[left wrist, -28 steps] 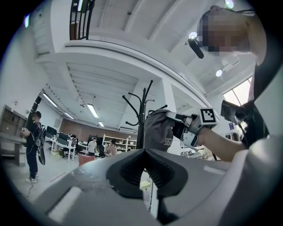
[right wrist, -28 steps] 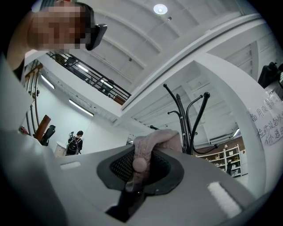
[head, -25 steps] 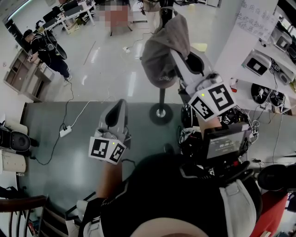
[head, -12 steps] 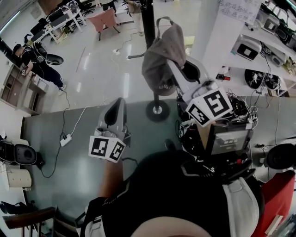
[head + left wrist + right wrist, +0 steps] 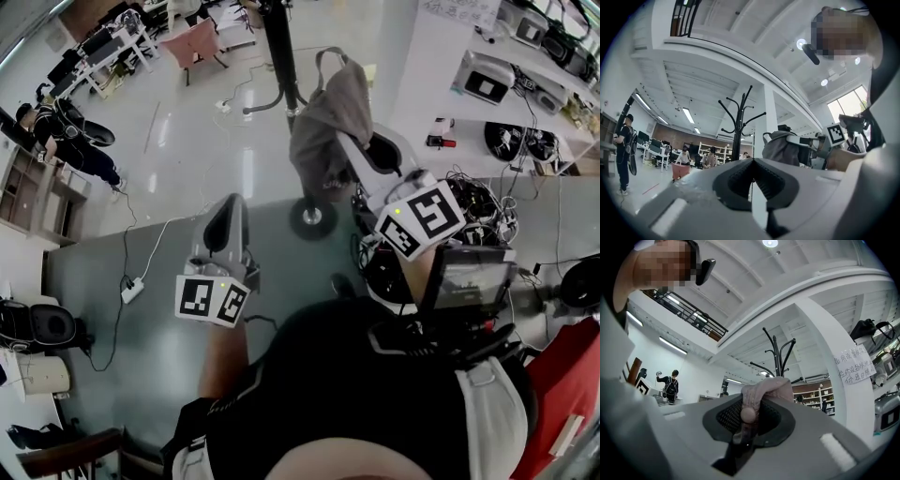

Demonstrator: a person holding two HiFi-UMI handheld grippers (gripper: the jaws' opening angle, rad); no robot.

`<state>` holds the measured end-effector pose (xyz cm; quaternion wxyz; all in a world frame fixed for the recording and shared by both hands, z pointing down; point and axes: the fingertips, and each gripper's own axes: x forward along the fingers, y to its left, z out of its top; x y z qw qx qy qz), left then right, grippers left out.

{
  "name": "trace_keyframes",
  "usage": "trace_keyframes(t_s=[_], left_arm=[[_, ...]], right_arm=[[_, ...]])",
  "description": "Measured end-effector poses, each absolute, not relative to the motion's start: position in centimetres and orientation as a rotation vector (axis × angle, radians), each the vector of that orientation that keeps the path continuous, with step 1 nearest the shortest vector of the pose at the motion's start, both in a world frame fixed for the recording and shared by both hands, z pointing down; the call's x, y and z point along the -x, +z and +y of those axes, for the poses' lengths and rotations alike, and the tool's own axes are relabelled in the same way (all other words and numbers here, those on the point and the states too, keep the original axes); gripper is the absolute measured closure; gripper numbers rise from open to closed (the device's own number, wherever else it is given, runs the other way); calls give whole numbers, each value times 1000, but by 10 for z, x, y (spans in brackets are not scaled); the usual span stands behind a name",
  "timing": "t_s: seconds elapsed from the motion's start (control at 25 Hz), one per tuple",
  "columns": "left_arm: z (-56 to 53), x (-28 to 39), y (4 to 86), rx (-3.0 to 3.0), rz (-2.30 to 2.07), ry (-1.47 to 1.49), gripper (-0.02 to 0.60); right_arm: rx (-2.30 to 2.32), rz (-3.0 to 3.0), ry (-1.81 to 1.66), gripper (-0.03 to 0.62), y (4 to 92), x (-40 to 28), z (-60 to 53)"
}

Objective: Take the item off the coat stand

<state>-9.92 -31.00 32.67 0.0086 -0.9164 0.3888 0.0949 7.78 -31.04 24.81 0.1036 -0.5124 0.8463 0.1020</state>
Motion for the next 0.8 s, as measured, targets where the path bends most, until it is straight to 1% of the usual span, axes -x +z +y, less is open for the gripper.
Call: trace_keyframes(t_s=[0.24,0.56,0.8], left_arm=[[-306,89,336,2878,1208,279,572],[-308,83,347,2891,1202,255,572],[-310,81,352,2911,1201,283,572]], right_arm=[[1573,2491,191,539,280,-91,-304],[1650,2513,130,540,324,-90,-302],[1663,2547,102,540,341,-88,-305]])
